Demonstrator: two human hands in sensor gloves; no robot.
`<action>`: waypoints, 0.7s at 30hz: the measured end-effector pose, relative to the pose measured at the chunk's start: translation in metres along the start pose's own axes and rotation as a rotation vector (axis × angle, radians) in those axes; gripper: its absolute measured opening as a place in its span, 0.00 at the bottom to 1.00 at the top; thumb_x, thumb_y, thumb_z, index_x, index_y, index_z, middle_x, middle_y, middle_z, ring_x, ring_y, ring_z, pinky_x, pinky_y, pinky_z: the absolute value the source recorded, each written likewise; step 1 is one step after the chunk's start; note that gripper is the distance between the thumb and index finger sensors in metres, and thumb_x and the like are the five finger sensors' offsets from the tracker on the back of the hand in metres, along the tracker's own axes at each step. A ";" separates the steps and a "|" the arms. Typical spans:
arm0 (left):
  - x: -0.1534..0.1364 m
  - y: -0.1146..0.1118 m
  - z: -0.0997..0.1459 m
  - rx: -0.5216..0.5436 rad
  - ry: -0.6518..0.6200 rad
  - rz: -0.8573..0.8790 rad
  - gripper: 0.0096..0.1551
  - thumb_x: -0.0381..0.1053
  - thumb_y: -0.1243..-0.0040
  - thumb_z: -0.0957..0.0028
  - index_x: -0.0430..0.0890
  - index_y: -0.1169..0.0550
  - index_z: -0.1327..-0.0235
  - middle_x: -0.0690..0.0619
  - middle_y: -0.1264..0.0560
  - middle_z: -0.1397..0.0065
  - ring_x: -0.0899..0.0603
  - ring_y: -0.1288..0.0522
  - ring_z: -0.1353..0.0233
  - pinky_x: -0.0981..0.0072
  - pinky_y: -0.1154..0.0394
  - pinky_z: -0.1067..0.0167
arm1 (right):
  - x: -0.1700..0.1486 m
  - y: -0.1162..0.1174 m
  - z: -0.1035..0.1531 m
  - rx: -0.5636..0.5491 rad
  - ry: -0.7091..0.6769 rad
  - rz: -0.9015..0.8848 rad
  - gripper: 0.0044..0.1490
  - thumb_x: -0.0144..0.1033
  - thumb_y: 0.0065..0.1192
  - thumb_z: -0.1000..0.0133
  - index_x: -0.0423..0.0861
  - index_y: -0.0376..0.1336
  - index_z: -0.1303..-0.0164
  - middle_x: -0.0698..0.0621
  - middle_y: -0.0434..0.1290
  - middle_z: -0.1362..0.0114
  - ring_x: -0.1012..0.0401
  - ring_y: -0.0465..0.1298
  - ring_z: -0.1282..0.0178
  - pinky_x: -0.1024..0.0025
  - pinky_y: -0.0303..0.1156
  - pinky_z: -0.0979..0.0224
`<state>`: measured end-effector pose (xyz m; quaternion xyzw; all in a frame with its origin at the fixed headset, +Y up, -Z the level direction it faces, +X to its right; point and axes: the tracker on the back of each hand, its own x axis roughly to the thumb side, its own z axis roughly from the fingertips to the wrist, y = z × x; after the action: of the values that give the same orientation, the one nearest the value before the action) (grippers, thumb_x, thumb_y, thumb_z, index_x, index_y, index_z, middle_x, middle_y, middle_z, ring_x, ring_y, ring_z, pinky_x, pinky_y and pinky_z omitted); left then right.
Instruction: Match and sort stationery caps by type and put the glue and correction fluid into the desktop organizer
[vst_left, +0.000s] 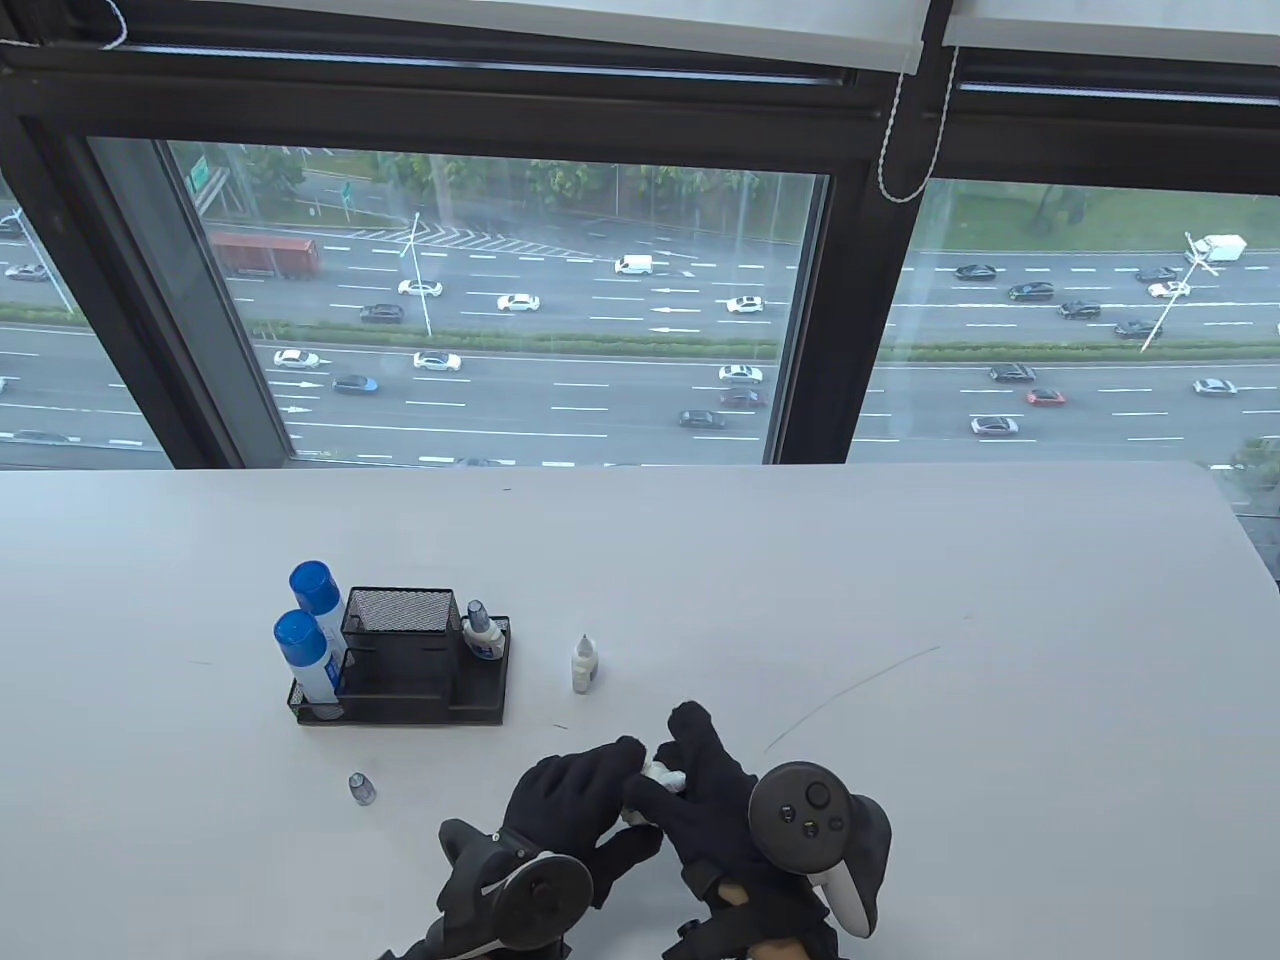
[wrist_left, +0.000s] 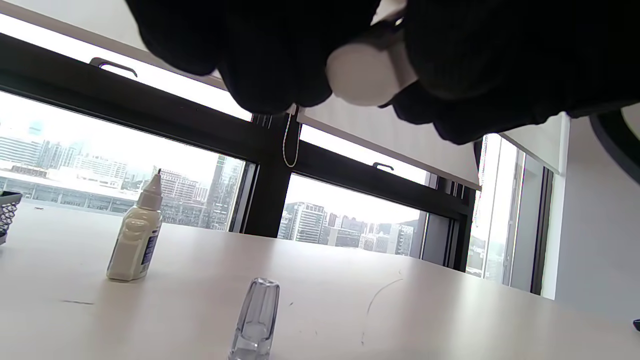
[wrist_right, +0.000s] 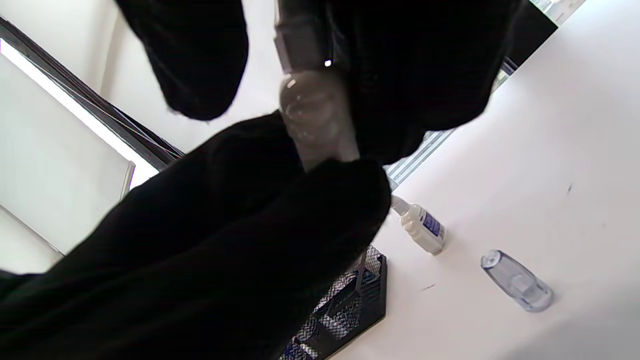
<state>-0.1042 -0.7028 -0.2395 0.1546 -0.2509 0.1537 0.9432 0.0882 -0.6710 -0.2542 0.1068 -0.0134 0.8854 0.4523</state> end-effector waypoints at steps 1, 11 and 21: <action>0.001 0.000 0.000 -0.002 -0.003 -0.002 0.45 0.67 0.42 0.42 0.47 0.37 0.17 0.46 0.28 0.20 0.40 0.23 0.25 0.41 0.30 0.28 | 0.000 0.000 0.002 0.013 0.000 -0.022 0.56 0.50 0.69 0.44 0.35 0.47 0.15 0.34 0.70 0.28 0.46 0.81 0.39 0.51 0.77 0.36; -0.004 0.002 0.001 -0.015 0.026 0.085 0.43 0.64 0.47 0.38 0.46 0.40 0.15 0.46 0.30 0.18 0.42 0.22 0.24 0.42 0.29 0.28 | -0.004 0.002 0.006 0.044 -0.067 -0.155 0.60 0.57 0.61 0.41 0.34 0.38 0.15 0.32 0.65 0.24 0.43 0.77 0.33 0.49 0.73 0.31; -0.018 0.000 -0.004 -0.093 0.116 0.473 0.38 0.59 0.51 0.37 0.46 0.39 0.15 0.46 0.28 0.19 0.41 0.22 0.25 0.41 0.29 0.28 | -0.003 0.009 0.006 -0.020 -0.114 0.112 0.44 0.50 0.65 0.42 0.41 0.57 0.19 0.40 0.71 0.26 0.46 0.78 0.35 0.48 0.73 0.32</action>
<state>-0.1176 -0.7047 -0.2520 0.0387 -0.2322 0.3671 0.8999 0.0840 -0.6796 -0.2482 0.1515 -0.0539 0.9017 0.4014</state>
